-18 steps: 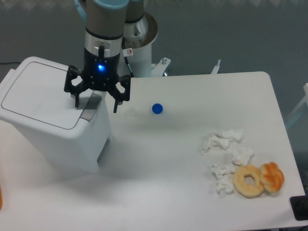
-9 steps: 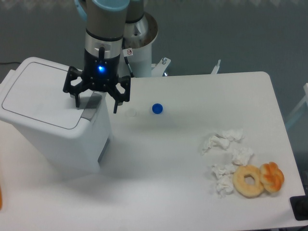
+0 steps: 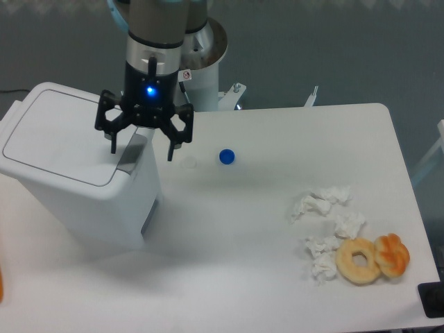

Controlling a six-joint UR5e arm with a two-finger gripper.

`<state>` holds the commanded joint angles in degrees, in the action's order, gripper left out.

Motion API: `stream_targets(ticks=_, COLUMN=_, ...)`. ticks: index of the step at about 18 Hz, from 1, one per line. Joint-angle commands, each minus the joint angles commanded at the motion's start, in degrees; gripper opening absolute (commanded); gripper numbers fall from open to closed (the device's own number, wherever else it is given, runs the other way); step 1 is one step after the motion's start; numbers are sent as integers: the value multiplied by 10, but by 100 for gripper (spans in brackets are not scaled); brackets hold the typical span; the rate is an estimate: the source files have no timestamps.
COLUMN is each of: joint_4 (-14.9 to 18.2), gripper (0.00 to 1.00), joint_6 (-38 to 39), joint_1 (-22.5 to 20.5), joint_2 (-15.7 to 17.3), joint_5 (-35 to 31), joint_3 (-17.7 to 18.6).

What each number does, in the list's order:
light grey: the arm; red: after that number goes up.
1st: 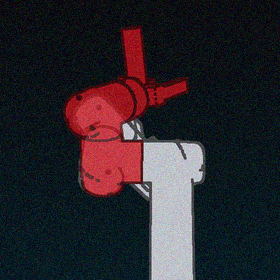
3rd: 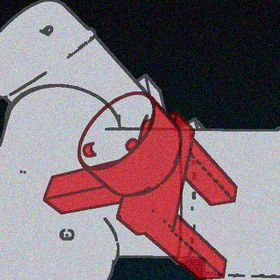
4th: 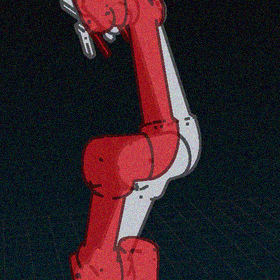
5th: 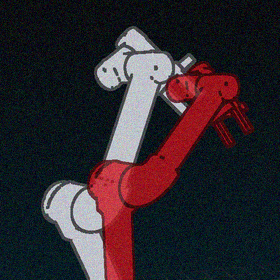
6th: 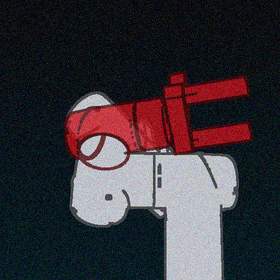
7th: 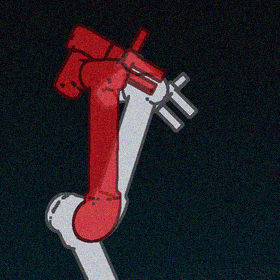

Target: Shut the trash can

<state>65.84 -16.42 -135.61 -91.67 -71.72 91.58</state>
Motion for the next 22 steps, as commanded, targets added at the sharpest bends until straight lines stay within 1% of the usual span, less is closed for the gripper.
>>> stream_targets(ticks=1, joint_4=-1, gripper=100, joint_6=-21, joint_1=-9, joint_2=-1, joint_5=-2, joint_3=0)
stream_targets(ticks=4, joint_4=-9, gripper=100, joint_6=-107, joint_1=-47, joint_2=-27, joint_5=-7, joint_3=0)
stream_targets(ticks=7, joint_4=-11, gripper=100, joint_6=-217, joint_1=-90, joint_2=-58, joint_5=-44, joint_3=-4)
stream_targets(ticks=9, joint_4=-12, gripper=100, joint_6=-296, joint_1=-105, joint_2=-88, joint_5=-70, joint_3=-10)
stream_targets(ticks=11, joint_4=-10, gripper=100, joint_6=-382, joint_1=-123, joint_2=-120, joint_5=-97, joint_3=-25)
stream_targets(ticks=13, joint_4=-11, gripper=100, joint_6=-449, joint_1=-151, joint_2=-153, joint_5=-98, joint_3=-38)
stream_targets(ticks=15, joint_4=-11, gripper=100, joint_6=-508, joint_1=-160, joint_2=-190, joint_5=-105, joint_3=-61)
stream_targets(ticks=17, joint_4=-11, gripper=100, joint_6=-562, joint_1=-162, joint_2=-223, joint_5=-158, joint_3=-77)
stream_targets(ticks=18, joint_4=-10, gripper=100, joint_6=-584, joint_1=-162, joint_2=-235, joint_5=-185, joint_3=-86)
stream_targets(ticks=19, joint_4=-14, gripper=100, joint_6=-598, joint_1=-162, joint_2=-247, joint_5=-195, joint_3=-96)
stream_targets(ticks=21, joint_4=-17, gripper=100, joint_6=-604, joint_1=-163, joint_2=-281, joint_5=-201, joint_3=-138)
stream_targets(ticks=22, joint_4=-18, gripper=100, joint_6=-604, joint_1=-163, joint_2=-293, joint_5=-207, joint_3=-151)
